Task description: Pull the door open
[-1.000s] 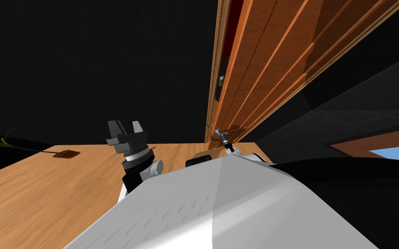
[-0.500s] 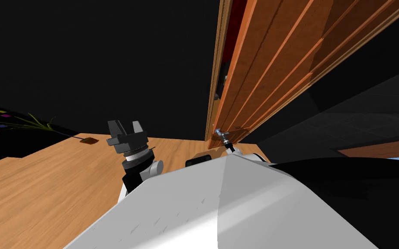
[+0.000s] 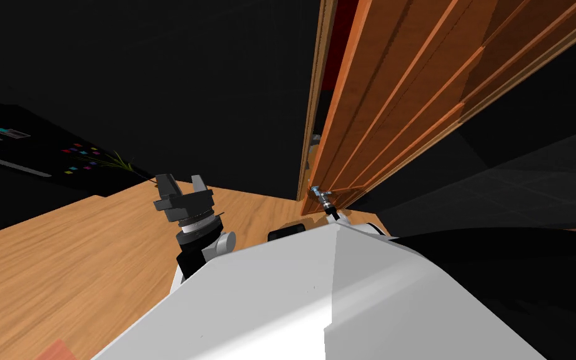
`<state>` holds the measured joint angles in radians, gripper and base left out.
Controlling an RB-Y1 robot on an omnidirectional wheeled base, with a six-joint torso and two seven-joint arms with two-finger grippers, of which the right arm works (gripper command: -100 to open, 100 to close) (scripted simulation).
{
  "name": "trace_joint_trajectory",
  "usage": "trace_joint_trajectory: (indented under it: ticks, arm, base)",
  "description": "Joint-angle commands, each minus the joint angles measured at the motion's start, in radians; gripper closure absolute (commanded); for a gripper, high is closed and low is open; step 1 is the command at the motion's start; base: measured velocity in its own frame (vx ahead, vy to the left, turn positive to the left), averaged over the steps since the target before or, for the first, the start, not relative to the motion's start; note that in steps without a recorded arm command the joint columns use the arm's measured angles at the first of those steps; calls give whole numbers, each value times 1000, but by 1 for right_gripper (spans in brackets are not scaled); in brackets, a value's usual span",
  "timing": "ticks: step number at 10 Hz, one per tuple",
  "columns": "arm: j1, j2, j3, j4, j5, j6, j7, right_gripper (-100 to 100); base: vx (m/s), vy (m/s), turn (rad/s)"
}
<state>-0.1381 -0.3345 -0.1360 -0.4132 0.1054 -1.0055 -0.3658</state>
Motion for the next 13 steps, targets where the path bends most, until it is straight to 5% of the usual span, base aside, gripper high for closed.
trace_joint_trajectory:
  ticks: [1,5,7,9,13]
  arm:
    - [-9,5,-4,20,8,-13,-1,100]
    - [-13,5,-15,23,14,-13,-2,100]
    - [4,-8,19,21,36,-44,-30,100]
    - [4,-8,19,21,36,-44,-30,100]
    - [34,-39,85,8,77,-107,-86,100]
  base:
    - [-225,-98,229]
    - [-202,-85,126]
    - [-184,-17,23]
    - [-106,-10,-8]
    - [-166,-86,27]
